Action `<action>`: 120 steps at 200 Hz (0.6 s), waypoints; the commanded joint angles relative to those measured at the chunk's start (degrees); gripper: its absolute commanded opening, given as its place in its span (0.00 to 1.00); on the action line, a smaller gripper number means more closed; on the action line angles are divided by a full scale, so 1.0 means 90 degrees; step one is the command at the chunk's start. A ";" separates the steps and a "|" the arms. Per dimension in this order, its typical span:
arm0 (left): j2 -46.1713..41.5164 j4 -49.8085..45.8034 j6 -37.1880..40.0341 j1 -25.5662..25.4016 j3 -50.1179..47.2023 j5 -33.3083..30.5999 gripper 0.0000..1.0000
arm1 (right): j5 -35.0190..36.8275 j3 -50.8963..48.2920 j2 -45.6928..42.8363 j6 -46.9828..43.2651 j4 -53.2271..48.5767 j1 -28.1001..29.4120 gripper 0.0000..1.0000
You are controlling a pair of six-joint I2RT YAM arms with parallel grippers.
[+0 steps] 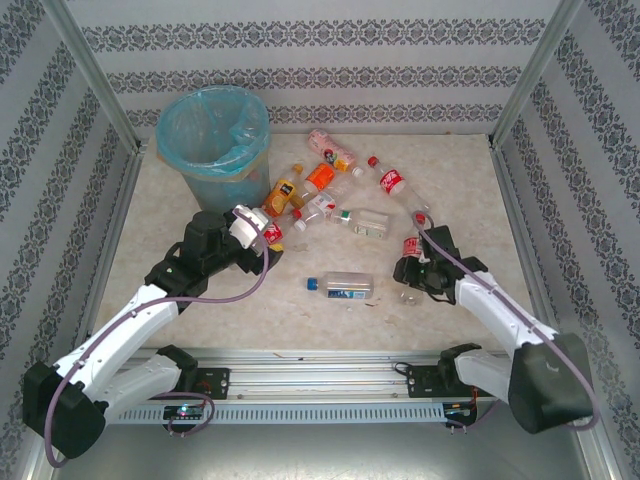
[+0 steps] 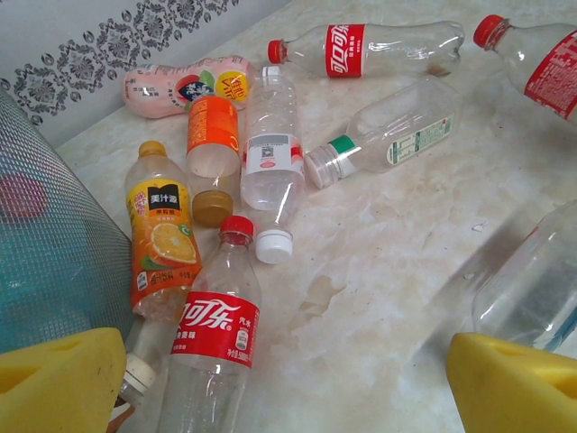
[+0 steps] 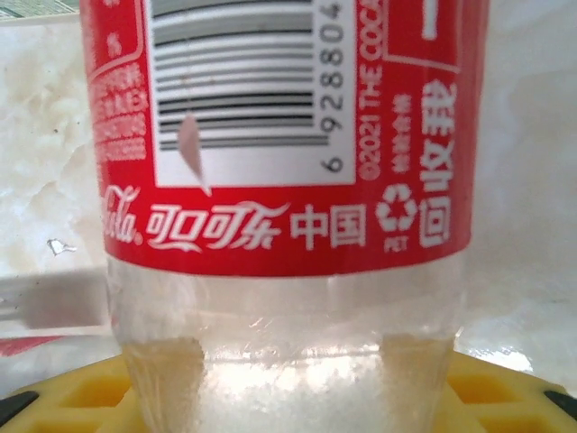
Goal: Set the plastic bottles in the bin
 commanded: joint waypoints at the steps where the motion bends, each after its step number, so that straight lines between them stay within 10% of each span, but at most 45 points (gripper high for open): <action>1: -0.0191 0.0362 -0.0136 -0.0054 0.0137 0.0109 0.92 | -0.0042 -0.0211 -0.0559 -0.0132 -0.0352 -0.0062 0.52; 120: -0.0021 0.0469 -0.0761 -0.0049 0.0443 0.0440 0.92 | -0.0308 -0.0457 -0.3297 -0.0282 -0.0540 -0.0074 0.47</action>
